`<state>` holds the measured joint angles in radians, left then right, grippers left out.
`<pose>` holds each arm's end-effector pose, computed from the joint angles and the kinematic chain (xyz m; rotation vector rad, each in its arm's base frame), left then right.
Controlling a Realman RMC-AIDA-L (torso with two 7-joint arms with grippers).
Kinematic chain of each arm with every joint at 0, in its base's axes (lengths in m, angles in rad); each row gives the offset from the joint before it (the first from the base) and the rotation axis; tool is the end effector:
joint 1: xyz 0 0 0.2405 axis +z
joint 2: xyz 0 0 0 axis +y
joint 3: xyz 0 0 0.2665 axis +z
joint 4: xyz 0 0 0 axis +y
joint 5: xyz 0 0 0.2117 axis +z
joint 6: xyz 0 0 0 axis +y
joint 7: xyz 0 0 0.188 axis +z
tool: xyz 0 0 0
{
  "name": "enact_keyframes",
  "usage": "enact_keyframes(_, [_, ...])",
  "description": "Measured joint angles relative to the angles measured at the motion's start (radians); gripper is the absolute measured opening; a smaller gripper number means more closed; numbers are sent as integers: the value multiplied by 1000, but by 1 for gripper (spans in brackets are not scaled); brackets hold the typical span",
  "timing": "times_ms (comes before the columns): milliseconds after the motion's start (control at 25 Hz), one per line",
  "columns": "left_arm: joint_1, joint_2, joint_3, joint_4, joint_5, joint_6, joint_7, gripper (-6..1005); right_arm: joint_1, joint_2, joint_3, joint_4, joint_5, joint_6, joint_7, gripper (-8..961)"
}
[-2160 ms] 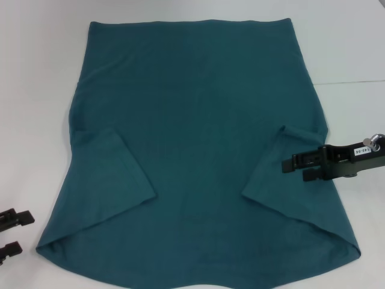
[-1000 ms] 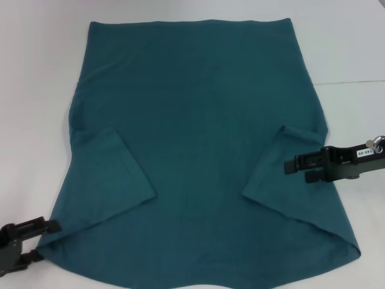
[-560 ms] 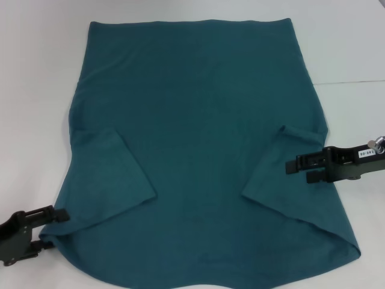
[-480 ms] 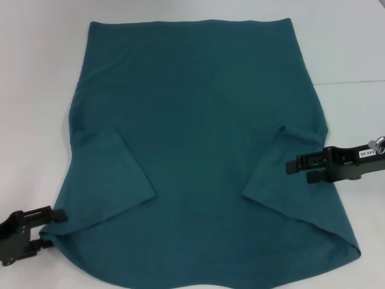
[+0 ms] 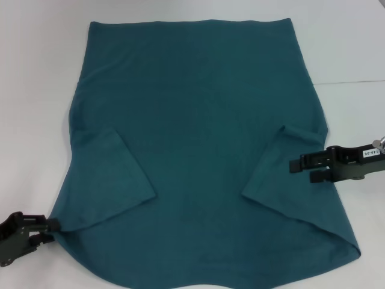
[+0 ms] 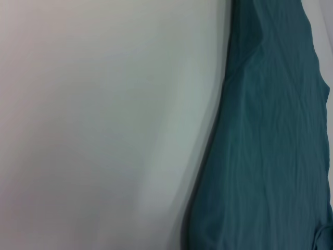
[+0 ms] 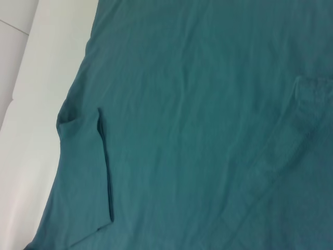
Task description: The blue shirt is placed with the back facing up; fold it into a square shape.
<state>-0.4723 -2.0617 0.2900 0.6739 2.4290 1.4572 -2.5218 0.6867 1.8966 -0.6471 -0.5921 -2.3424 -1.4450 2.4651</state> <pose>-0.3632 0.3282 -0.0138 -1.6811 -2.2471 -0.6611 0.2996 0.4018 0.0108 -2.1751 1.8845 0.3347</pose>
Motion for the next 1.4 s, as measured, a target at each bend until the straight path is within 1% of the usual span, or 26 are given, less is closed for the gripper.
enact_keyframes(80, [0, 0, 0, 0, 3, 0, 0, 384, 0, -1, 1, 0, 0, 0, 0, 803])
enact_keyframes(280, [-1, 0, 0, 1, 4, 0, 3, 151, -1, -3, 3, 0, 0, 0, 0, 803])
enact_keyframes(520, [-2, 1, -1, -2, 0, 10, 33, 17, -11, -7, 3, 0, -1, -16, -5, 802])
enact_keyframes(720, [-5, 2, -8, -7, -33, 48, 89, 17, -31, -19, 13, -2, 1, -49, -25, 802])
enact_keyframes(840, [-5, 3, -9, -8, -69, 82, 124, 17, -44, -20, 61, -2, 2, -49, -57, 802])
enact_keyframes(1000, [-6, 3, -9, -8, -82, 98, 139, 18, -59, -13, 146, 1, 2, -28, -85, 802])
enact_keyframes(1080, [-6, 3, -9, -8, -83, 98, 139, 18, -64, -16, 164, 6, 2, -27, -85, 802])
enact_keyframes(1240, [-6, 3, -9, -8, -85, 94, 140, 18, -74, -27, 166, 1, 3, -65, -84, 802])
enact_keyframes(1320, [-7, 3, -9, -11, -88, 92, 140, 18, -78, -40, 158, -2, -1, -100, -87, 802])
enact_keyframes(1360, [-8, 3, -9, -12, -89, 91, 140, 18, -80, -52, 148, -2, -13, -133, -87, 802])
enact_keyframes(1400, [-9, 3, -8, -14, -91, 91, 140, 18, -80, -57, 146, -2, -20, -145, -85, 802])
